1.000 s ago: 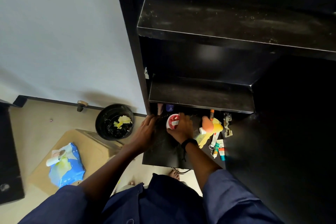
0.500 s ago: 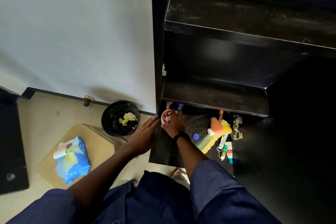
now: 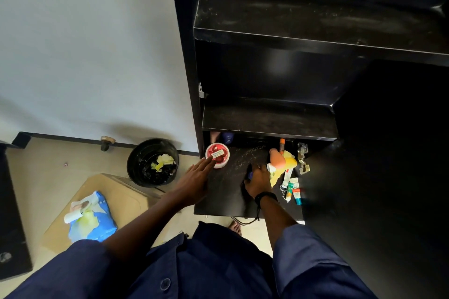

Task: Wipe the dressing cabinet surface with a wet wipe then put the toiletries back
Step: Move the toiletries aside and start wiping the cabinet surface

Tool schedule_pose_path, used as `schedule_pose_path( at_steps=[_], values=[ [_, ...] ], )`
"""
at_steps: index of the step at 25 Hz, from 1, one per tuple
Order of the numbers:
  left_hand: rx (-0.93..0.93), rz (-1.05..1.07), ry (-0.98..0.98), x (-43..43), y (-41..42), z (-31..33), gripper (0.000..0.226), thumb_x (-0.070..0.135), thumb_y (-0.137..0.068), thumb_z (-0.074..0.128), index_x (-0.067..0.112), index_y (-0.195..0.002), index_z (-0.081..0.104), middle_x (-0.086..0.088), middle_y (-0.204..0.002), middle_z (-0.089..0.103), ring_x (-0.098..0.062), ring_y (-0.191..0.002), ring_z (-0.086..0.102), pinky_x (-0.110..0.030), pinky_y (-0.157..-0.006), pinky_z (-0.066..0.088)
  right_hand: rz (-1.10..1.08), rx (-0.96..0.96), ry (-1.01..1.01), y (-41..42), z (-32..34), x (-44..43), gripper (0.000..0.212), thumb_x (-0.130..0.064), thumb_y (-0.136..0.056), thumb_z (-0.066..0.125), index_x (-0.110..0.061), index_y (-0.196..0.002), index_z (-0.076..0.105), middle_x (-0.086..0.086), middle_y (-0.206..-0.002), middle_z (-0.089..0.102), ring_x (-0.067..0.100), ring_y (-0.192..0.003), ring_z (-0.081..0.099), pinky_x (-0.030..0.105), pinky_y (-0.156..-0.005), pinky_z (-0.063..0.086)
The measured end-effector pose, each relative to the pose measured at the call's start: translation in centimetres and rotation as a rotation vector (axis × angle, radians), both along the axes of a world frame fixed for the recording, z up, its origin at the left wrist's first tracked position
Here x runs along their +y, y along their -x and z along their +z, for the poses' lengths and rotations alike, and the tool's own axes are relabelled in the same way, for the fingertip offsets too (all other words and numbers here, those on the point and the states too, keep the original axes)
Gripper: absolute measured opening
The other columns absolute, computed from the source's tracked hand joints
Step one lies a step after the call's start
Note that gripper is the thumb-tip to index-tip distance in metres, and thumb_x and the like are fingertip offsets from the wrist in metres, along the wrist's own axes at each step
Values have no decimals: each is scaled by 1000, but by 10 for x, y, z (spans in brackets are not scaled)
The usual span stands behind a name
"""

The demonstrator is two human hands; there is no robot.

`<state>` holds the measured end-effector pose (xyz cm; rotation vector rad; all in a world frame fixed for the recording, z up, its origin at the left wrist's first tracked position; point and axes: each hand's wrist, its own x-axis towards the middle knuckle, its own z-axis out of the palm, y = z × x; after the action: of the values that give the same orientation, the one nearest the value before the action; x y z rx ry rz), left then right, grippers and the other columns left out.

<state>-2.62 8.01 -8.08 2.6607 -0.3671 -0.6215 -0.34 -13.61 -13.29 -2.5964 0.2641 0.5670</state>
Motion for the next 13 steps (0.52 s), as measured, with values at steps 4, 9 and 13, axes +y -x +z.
schedule_pose_path(
  at_steps=[4,9,13],
  values=[
    [-1,-21,-24,-3,-2,-1,75,12,-93,50,23,-151,4,0,-160,0,-19,-147,0,-40,-120,11,38,19,19,0,-8,-7,41,-12,-87,62,-4,-127,55,20,-134,51,38,-122,50,38,-105,39],
    [5,-31,-72,-3,-5,-5,76,16,-93,51,24,-151,4,0,-160,0,-19,-147,-1,-39,-118,8,32,-10,39,-9,-17,-5,31,-8,-93,53,-4,-124,57,19,-128,57,33,-118,56,38,-102,45],
    [1,-21,-82,-1,-7,-4,74,16,-94,50,24,-151,3,0,-160,-1,-20,-147,-1,-37,-118,7,45,-34,41,-14,-23,-8,30,-11,-96,49,-4,-123,57,18,-128,57,32,-119,55,37,-102,45]
  ],
)
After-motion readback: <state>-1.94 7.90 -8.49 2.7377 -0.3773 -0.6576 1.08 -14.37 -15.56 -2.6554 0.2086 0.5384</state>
